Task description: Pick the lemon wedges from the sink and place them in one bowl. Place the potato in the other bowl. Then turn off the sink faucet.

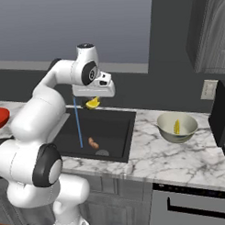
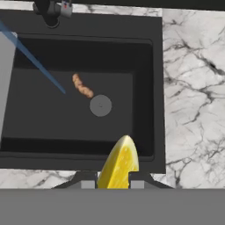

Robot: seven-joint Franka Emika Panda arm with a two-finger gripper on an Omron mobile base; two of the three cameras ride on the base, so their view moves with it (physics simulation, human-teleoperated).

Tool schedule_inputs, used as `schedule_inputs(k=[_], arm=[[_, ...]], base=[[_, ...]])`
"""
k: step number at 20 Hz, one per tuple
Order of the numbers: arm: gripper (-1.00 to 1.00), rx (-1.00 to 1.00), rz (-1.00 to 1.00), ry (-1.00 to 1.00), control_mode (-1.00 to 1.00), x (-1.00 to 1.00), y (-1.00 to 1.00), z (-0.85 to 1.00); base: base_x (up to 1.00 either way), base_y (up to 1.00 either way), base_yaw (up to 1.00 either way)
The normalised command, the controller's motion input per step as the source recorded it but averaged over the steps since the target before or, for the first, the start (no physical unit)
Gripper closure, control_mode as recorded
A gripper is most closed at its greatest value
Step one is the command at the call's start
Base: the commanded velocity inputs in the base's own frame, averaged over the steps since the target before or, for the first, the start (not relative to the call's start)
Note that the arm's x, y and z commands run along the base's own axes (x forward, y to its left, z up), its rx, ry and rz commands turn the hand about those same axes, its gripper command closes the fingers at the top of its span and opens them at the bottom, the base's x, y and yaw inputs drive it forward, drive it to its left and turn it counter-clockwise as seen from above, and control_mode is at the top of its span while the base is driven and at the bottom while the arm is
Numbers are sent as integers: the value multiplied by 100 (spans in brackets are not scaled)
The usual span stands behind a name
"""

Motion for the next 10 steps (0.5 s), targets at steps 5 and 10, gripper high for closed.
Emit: schedule_inputs(k=[5,10], arm=[[100,-4,0,-7,-100,-1,-53,0],[100,-1,0,-12,-100,0,-49,-14]], base=[[0,0,0],[0,0,0]])
